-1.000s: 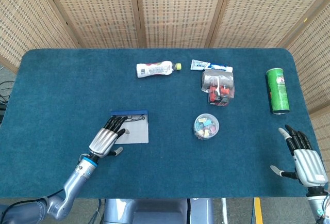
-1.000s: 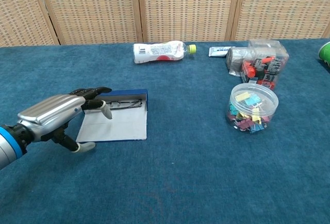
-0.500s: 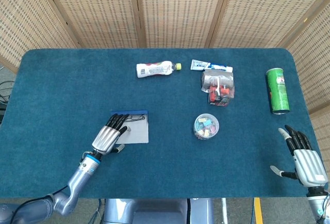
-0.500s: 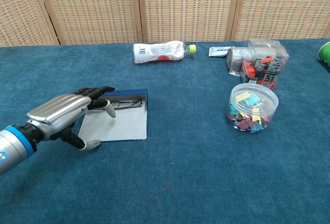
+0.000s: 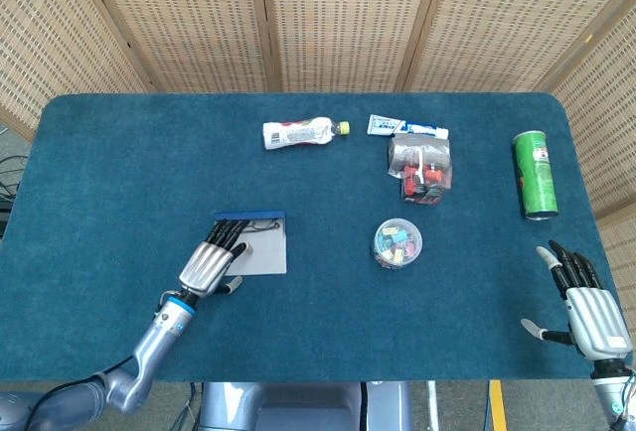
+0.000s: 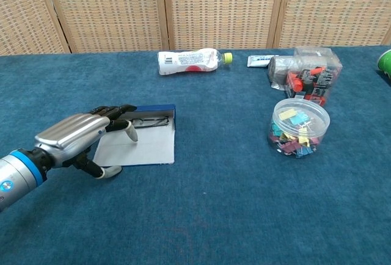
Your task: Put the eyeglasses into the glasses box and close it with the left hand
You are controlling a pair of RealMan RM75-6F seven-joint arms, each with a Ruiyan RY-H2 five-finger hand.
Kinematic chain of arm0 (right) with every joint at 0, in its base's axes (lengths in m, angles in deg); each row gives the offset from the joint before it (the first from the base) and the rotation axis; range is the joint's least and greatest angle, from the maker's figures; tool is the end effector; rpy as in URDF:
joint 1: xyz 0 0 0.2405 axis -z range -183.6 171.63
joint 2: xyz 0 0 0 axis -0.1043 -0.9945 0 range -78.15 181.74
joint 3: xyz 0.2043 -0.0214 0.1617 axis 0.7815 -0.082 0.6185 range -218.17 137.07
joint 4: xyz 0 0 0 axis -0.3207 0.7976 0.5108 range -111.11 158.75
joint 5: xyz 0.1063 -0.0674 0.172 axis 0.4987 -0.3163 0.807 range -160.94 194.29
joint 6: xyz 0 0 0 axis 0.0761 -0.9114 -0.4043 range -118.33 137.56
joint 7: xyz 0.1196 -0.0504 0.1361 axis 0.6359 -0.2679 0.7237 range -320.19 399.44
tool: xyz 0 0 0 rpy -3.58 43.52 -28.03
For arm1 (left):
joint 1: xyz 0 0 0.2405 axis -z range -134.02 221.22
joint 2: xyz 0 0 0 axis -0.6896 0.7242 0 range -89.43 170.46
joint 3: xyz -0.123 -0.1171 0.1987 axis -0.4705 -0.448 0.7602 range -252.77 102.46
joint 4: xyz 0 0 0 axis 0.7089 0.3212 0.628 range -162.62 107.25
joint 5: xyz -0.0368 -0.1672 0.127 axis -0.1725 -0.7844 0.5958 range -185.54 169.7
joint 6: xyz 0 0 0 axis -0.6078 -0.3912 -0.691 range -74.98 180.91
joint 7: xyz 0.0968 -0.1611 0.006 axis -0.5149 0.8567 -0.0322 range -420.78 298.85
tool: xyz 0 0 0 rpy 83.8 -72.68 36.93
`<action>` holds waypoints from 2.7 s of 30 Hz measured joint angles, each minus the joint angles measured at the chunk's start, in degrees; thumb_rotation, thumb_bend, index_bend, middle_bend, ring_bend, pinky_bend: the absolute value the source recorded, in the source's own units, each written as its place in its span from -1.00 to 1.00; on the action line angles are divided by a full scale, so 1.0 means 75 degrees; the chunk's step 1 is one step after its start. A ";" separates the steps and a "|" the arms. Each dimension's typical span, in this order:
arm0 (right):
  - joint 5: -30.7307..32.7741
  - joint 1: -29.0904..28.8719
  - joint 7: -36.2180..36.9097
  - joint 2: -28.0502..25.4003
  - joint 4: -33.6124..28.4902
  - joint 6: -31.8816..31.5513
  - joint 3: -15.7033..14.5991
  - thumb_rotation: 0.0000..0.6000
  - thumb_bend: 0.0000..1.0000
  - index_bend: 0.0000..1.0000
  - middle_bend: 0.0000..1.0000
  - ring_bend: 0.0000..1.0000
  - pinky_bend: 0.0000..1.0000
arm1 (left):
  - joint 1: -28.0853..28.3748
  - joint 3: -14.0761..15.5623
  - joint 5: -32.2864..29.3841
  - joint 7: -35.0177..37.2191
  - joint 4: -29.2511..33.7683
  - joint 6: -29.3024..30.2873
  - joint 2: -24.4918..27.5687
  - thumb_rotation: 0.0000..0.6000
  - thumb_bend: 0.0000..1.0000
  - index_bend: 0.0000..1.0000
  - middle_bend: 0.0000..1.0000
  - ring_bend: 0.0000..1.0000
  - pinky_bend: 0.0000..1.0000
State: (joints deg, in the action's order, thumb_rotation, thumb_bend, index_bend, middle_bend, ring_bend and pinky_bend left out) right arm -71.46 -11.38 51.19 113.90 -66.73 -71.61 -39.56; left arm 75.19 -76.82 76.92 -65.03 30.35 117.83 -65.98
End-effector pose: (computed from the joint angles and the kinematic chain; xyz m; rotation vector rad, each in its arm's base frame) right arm -0.3266 -0.2216 0.1536 1.4160 -1.0661 0.9625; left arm -0.2013 0.3311 -0.1073 -1.8869 -0.8860 -0.9978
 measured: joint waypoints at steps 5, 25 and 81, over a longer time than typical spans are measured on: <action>0.0002 0.0000 0.0003 -0.0003 -0.0004 0.0000 0.0000 1.00 -1.00 -1.00 -1.00 -1.00 -1.00 | 0.0021 -0.0033 -0.0040 -0.0019 -0.0114 -0.0090 -0.0068 1.00 -0.16 -0.36 -1.00 -1.00 -1.00; 0.0003 -0.0002 0.0005 -0.0004 0.0001 0.0006 -0.0001 1.00 -1.00 -1.00 -1.00 -1.00 -1.00 | 0.0238 -0.0546 -0.0366 0.0005 -0.0047 -0.0311 0.0084 1.00 0.04 -0.31 -1.00 -1.00 -1.00; 0.0100 0.0002 -0.0261 0.0011 -0.0120 0.0022 0.0029 1.00 -1.00 -1.00 -1.00 -1.00 -1.00 | -0.0253 0.0459 0.0361 0.1189 0.0897 0.0191 0.2460 1.00 0.04 0.39 -1.00 -1.00 -1.00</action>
State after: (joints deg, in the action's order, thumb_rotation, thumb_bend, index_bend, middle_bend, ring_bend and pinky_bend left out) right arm -70.71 -11.37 49.23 113.99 -67.63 -71.44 -39.34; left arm 73.30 -73.38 79.63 -56.12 37.08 119.26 -47.53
